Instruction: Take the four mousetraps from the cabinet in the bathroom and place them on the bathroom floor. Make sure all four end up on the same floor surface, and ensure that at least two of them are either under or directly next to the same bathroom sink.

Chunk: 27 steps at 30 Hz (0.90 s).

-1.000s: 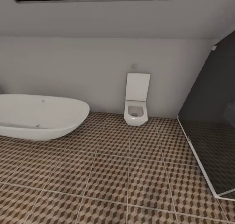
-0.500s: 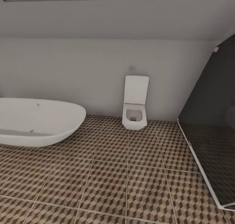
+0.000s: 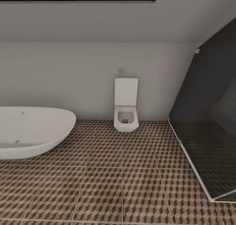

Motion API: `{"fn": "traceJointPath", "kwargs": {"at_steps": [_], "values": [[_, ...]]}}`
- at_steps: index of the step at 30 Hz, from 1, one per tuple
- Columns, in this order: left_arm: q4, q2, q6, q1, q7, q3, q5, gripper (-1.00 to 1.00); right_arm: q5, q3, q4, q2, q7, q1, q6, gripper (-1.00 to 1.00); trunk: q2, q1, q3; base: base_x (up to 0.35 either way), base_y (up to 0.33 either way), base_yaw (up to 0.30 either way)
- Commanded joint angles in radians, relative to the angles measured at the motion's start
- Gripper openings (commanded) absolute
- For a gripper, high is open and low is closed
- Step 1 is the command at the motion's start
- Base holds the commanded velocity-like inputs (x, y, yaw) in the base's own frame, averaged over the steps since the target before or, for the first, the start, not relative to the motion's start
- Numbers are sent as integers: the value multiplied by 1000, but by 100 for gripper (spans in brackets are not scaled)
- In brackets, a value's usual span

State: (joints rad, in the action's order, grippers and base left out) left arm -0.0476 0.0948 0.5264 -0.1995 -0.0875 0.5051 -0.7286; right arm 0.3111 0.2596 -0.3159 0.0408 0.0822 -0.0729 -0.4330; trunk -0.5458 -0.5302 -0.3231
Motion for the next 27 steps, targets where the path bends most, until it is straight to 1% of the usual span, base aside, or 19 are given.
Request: {"fn": "traceJointPath", "kwargs": {"at_steps": [1,10,20,25,27], "values": [[-2,0,1,0,-14,8,3,-100,6,9,0,1,8,-1,-3,-100,-1,0,0,0,0,-183],[-2,0,1,0,-14,9,3,-100,6,9,0,2,8,-1,-4,-100,-1,0,9,0,0,-132],[-2,-1,2,0,-10,9,5,-100,7,9,-1,2,8,-1,-4,-100,-1,0,10,0,0,-7],[-2,-14,-2,0,-12,7,6,-100,8,8,-9,2,8,-1,-5,-100,-1,0,10,0,0,0],[-6,-21,-19,0,-15,5,7,-100,8,7,-24,3,8,-1,-5,-100,-1,0,10,0,0,0]]}}
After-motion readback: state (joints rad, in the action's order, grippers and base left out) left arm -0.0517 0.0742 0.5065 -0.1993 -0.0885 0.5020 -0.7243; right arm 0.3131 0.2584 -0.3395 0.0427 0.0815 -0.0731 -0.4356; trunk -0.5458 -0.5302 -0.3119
